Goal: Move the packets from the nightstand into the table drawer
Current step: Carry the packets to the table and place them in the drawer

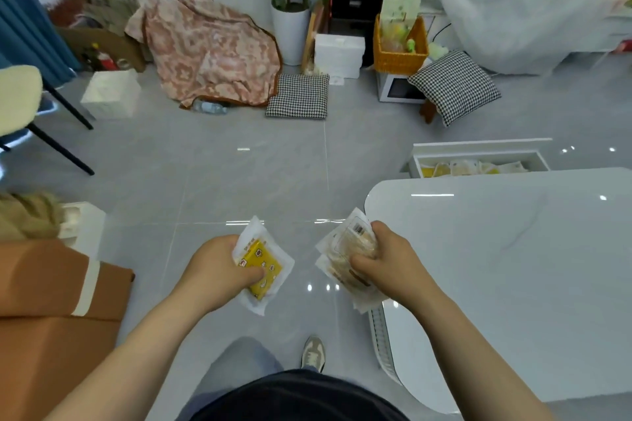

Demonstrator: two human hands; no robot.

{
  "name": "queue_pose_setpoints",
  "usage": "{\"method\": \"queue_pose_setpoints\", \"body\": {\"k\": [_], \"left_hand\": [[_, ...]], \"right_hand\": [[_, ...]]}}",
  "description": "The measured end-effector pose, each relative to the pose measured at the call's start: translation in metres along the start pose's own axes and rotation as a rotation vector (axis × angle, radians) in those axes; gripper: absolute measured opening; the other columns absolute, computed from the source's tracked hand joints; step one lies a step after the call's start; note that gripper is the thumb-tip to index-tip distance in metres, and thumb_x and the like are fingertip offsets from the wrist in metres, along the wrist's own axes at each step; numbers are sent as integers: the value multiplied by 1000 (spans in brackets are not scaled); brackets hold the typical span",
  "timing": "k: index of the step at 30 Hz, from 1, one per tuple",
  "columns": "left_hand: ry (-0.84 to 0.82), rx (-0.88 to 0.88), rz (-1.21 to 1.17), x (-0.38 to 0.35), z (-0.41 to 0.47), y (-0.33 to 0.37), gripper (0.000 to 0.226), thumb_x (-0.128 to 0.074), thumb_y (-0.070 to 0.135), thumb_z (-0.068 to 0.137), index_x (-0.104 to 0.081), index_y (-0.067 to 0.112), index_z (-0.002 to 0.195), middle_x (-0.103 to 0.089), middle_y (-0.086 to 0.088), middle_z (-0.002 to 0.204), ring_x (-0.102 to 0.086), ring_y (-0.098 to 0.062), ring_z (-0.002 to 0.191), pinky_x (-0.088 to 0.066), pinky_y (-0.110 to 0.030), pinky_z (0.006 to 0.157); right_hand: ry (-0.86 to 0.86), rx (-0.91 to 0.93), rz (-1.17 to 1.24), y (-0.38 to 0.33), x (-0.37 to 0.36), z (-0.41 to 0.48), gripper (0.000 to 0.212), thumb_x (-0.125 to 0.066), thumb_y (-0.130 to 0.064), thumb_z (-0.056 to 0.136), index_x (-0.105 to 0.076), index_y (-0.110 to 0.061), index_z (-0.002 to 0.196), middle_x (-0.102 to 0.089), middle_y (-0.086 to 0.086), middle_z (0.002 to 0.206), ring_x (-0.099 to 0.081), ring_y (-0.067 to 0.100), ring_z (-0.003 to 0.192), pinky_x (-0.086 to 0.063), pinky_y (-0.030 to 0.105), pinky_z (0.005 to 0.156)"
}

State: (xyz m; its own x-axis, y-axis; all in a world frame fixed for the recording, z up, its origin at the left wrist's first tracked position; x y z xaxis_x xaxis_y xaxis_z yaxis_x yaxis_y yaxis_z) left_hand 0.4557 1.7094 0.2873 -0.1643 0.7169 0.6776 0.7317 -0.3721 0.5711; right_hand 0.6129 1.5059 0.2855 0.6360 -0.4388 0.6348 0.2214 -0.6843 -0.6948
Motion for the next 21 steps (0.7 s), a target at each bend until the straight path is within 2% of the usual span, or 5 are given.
{"method": "queue_pose_setpoints", "body": {"k": [3, 6, 13, 21], "left_hand": [[-8, -23, 5, 5, 32, 17, 11, -74, 14, 70, -64, 14, 71, -66, 1, 67, -61, -15, 63, -46, -28, 59], [-36, -56, 6, 9, 71, 34, 10, -74, 14, 70, -64, 14, 71, -65, 3, 67, -60, -11, 62, -44, -25, 55], [-120, -136, 23, 33, 180, 75, 12, -75, 16, 70, -63, 17, 73, -65, 3, 68, -60, -11, 62, -39, -23, 51], [-247, -263, 111, 67, 286, 135, 11, -73, 16, 70, -63, 13, 75, -66, -1, 71, -60, -12, 63, -42, -23, 53]], "right_hand": [[13, -28, 22, 1, 10, 21, 27, -61, -15, 76, -39, -29, 72, -54, -9, 68, -49, 6, 58, -34, 16, 50], [41, -71, 42, 5, 20, 49, 27, -61, -16, 76, -38, -29, 72, -53, -9, 70, -48, 6, 61, -34, 19, 52], [120, -158, 65, -12, 38, 133, 22, -61, -18, 76, -40, -24, 74, -55, -5, 72, -50, 9, 61, -36, 20, 51], [208, -288, 129, -39, 51, 219, 18, -62, -19, 77, -44, -16, 76, -57, -1, 74, -50, 14, 64, -39, 25, 54]]}}
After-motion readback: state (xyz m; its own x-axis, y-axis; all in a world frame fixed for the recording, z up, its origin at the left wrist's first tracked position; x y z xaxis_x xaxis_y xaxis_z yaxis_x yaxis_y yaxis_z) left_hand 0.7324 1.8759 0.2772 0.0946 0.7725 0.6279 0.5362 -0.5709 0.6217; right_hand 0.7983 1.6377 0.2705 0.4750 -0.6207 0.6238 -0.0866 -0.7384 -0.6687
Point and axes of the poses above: each hand's wrist, its own z-axis towards the middle knuckle, its own x-axis out of the back of the hand, y = z × x, the point moved 9 cm from there along z, towards the middle knuckle
